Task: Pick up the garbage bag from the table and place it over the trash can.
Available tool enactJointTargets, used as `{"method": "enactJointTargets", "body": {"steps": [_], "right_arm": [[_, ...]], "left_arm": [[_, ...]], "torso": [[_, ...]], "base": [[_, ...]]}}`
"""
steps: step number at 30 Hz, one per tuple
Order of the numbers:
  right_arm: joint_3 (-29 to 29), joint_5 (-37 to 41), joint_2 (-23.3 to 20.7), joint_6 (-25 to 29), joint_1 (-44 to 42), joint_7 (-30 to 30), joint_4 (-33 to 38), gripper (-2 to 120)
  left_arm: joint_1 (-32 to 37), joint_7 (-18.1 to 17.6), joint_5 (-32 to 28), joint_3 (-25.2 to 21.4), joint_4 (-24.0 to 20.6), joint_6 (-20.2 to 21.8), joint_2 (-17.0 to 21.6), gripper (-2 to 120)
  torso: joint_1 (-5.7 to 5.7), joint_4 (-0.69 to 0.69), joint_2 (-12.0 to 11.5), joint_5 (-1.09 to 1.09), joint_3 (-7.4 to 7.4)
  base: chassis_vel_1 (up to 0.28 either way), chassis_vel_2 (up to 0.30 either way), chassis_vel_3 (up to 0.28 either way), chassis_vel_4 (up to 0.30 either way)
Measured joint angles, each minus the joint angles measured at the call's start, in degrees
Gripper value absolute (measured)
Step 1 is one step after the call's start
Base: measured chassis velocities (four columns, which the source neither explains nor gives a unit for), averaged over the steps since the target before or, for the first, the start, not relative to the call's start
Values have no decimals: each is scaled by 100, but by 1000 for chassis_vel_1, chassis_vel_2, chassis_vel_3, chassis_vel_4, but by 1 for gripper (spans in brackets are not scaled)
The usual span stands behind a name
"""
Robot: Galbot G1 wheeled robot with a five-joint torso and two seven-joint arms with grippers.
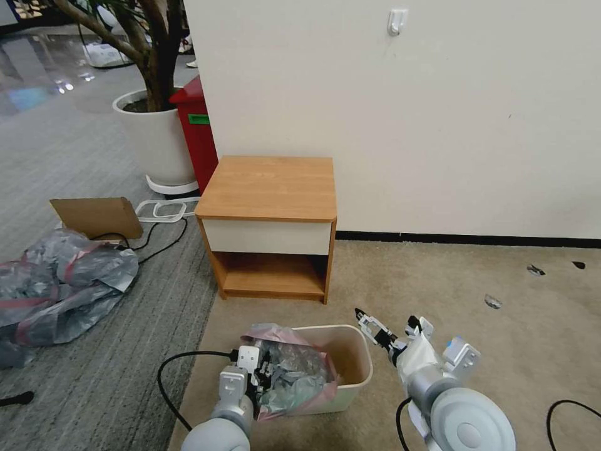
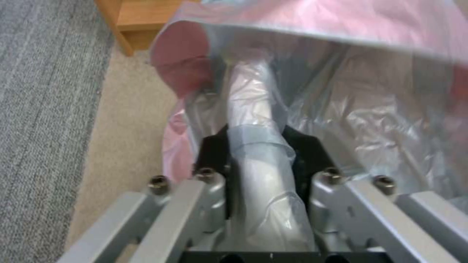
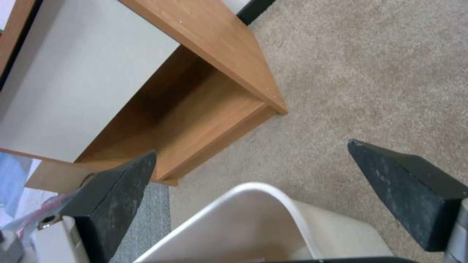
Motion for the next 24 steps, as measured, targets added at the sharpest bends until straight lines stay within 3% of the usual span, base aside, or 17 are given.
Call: {"method": "enactJointTargets", "body": {"steps": [5, 9, 11, 12, 13, 16, 24], "right_arm": [[7, -229, -2, -91, 14, -283, -1, 100], [40, -624, -45, -256, -23, -877, 5, 100], [85, -1273, -195, -517, -103, -2028, 97, 100], [85, -1273, -195, -517, -103, -2028, 97, 100], [80, -1537, -303, -660, -118, -2591, 154, 100], [17, -1792, -523, -973, -80, -3284, 253, 100], [-517, -2039, -605, -1319, 348, -3416, 200, 100]], "left_arm": [[-8, 89, 9, -2, 33, -271, 8, 7], [11, 301, 106, -67, 53, -601, 18, 7], [29, 575, 193, -170, 46, -978, 60, 5], [29, 575, 193, -170, 46, -978, 60, 5], [30, 719, 229, -230, 36, -1185, 88, 5], [32, 1011, 350, -382, 5, -1525, 140, 5], [24, 1271, 414, -614, -222, -1736, 263, 5]], "torso": [[0, 0, 0, -1, 0], [0, 0, 0, 0, 0], [0, 0, 0, -1, 0], [0, 0, 0, -1, 0], [0, 0, 0, 0, 0], [0, 0, 0, 0, 0], [0, 1, 0, 0, 0]], "base": [[0, 0, 0, 0], [0, 0, 0, 0], [0, 0, 0, 0], [0, 0, 0, 0], [0, 0, 0, 0], [0, 0, 0, 0], [0, 0, 0, 0]]}}
